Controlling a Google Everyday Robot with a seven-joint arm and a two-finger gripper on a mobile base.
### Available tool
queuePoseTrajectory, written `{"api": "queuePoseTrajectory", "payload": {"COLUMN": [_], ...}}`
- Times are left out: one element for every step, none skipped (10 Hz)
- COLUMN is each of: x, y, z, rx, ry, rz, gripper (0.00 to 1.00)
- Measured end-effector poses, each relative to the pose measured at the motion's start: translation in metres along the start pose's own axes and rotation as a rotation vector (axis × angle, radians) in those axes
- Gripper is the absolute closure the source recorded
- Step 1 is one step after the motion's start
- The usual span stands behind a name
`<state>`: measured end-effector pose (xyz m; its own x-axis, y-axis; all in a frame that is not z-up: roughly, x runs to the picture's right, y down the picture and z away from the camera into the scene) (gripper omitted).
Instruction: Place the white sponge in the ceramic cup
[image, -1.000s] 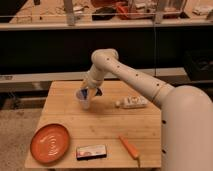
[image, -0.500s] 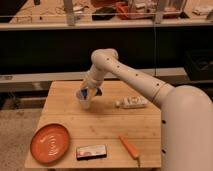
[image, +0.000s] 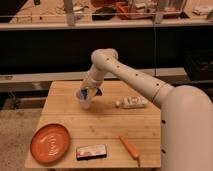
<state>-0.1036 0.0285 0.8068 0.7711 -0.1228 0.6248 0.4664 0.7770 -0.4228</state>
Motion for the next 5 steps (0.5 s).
{"api": "queuePoseTrajectory", "payload": {"x": [-0.0002,-0.0003,-0.0003,-0.0003,-0.0003], "y": [0.0001,0.0001,0.0001,0.0000,0.0000], "z": [0.0002,0.0002,0.0003,0.0002,0.0003], "rx": [-0.001,-0.001,-0.001,-0.001,-0.002], "ry": [0.000,0.000,0.000,0.000,0.000], "rz": [0.000,0.000,0.000,0.000,-0.001], "gripper": [0.66,0.62,0.61,0.61,0.61]}}
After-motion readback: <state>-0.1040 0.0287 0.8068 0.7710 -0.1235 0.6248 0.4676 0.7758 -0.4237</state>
